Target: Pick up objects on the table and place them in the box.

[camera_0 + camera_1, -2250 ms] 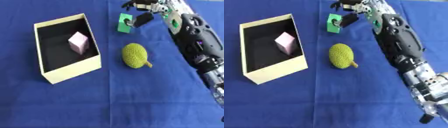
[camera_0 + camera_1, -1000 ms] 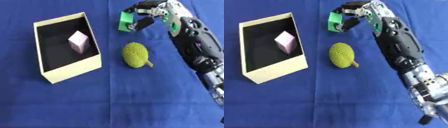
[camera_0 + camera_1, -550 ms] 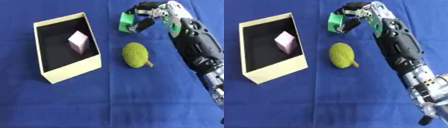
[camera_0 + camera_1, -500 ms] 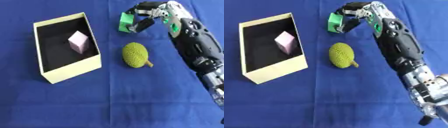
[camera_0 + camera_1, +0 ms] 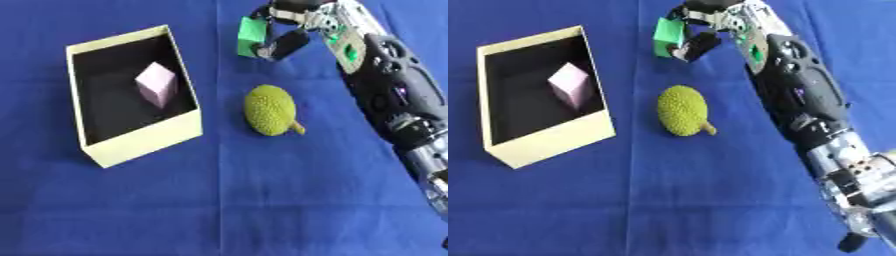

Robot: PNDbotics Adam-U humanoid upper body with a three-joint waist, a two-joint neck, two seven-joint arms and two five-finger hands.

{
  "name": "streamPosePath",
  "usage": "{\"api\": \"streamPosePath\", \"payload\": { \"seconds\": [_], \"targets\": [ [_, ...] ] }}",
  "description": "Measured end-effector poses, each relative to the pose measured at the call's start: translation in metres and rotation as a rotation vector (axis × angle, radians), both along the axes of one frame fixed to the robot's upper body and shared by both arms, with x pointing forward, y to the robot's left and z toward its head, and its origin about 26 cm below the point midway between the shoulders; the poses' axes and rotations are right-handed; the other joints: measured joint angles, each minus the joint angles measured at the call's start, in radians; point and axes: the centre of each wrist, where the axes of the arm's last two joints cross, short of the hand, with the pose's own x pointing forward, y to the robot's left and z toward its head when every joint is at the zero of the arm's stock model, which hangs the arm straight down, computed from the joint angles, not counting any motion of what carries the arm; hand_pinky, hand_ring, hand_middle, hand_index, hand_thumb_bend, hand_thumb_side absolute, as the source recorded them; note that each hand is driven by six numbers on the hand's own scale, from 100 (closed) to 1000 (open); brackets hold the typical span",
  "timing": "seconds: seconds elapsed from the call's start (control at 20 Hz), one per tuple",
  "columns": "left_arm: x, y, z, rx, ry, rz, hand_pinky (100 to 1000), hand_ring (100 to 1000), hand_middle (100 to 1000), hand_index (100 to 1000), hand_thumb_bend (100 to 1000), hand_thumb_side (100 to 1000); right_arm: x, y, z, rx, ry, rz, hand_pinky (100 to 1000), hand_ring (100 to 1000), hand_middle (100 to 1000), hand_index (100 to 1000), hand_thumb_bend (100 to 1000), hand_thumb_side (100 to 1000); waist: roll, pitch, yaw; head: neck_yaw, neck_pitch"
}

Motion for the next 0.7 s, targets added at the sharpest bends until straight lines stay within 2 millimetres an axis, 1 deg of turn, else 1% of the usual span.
{"api": "streamPosePath", "payload": {
  "seconds": [0.05, 0.2, 0.35, 0.4, 0.45, 0.55, 0.7],
  "targets": [
    [0.000, 0.000, 0.000, 0.000, 0.000, 0.000, 711, 821, 755, 816, 218, 628, -0.001, 0.001, 0.006, 0.009, -0.017, 0.004, 839, 770, 397, 655, 115, 354, 0.000, 0.000, 0.000, 0.000, 0.000],
    [0.000, 0.000, 0.000, 0.000, 0.000, 0.000, 712, 821, 755, 817, 219, 627, -0.008, 0.007, 0.024, 0.047, -0.064, 0.034, 834, 760, 382, 642, 100, 325, 0.000, -0.004, -0.001, 0.000, 0.000],
    [0.000, 0.000, 0.000, 0.000, 0.000, 0.000, 713, 820, 754, 817, 225, 620, -0.020, 0.020, 0.049, 0.082, -0.115, 0.109, 835, 758, 385, 646, 100, 302, 0.000, -0.007, -0.004, -0.001, 0.001],
    [0.000, 0.000, 0.000, -0.001, 0.000, 0.000, 714, 819, 754, 817, 227, 618, -0.025, 0.027, 0.058, 0.086, -0.130, 0.142, 835, 757, 386, 648, 100, 296, 0.000, -0.008, -0.004, -0.001, 0.001],
    [0.000, 0.000, 0.000, -0.001, -0.002, 0.000, 715, 817, 753, 817, 233, 610, -0.030, 0.034, 0.066, 0.085, -0.144, 0.177, 836, 753, 384, 646, 100, 269, 0.000, -0.010, -0.004, -0.003, 0.002],
    [0.000, -0.001, 0.002, -0.001, -0.014, -0.005, 717, 814, 752, 817, 242, 599, -0.041, 0.050, 0.081, 0.076, -0.168, 0.248, 836, 747, 379, 641, 100, 258, 0.000, -0.014, -0.001, -0.009, 0.002],
    [0.001, -0.005, 0.007, 0.003, -0.041, -0.021, 719, 810, 749, 817, 251, 588, -0.053, 0.081, 0.093, 0.070, -0.175, 0.353, 838, 742, 376, 635, 100, 252, 0.000, -0.019, 0.005, -0.019, 0.002]
  ]
}}
